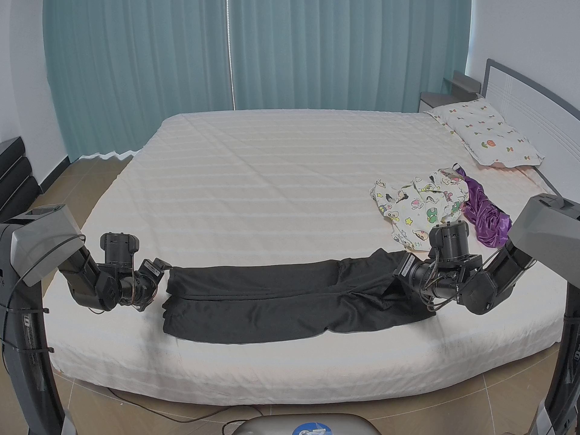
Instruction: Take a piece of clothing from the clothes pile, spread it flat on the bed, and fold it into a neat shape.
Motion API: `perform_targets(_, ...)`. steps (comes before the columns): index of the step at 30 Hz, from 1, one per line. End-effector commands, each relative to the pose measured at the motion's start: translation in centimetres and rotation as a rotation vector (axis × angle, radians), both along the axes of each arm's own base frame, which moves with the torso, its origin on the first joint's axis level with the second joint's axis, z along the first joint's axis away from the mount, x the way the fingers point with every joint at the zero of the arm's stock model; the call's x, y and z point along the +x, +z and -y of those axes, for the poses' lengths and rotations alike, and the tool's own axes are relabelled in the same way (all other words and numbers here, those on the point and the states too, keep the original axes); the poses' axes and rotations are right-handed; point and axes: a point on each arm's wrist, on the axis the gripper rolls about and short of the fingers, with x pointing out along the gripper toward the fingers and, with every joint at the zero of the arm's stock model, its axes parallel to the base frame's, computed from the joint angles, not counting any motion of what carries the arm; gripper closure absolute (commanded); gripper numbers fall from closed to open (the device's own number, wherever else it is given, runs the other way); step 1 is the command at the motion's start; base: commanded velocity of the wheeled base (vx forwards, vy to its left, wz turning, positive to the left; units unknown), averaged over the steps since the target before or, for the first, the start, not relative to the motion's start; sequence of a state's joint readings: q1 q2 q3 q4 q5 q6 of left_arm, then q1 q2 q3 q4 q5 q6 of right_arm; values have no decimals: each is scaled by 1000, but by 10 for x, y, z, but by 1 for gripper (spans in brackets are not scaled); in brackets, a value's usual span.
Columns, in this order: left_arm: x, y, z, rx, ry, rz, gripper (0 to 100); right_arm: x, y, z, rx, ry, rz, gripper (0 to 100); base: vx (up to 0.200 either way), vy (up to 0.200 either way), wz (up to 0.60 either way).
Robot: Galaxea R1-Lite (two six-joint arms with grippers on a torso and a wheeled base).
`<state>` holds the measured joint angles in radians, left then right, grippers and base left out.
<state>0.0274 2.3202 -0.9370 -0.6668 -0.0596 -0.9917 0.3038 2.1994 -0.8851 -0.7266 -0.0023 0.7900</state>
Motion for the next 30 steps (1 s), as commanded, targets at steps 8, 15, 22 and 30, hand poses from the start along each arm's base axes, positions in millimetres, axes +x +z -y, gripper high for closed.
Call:
perform_targets(8, 0, -1, 0, 0, -1, -1, 0, -11, 20, 0, -2, 22, -20, 100, 0, 0, 0)
perform_targets(15, 0, -1, 0, 0, -1, -1, 0, -22, 9, 7, -97, 64, -110, 0, 0, 0, 0)
perform_targets(22, 0, -1, 0, 0, -1, -1, 0, -24, -6, 12, -139, 80, -154, 0, 0, 0, 0)
perform_targets(30, 0, -1, 0, 0, -1, -1, 0, -4, -31, 25, -149, 40, -177, 0, 0, 0, 0)
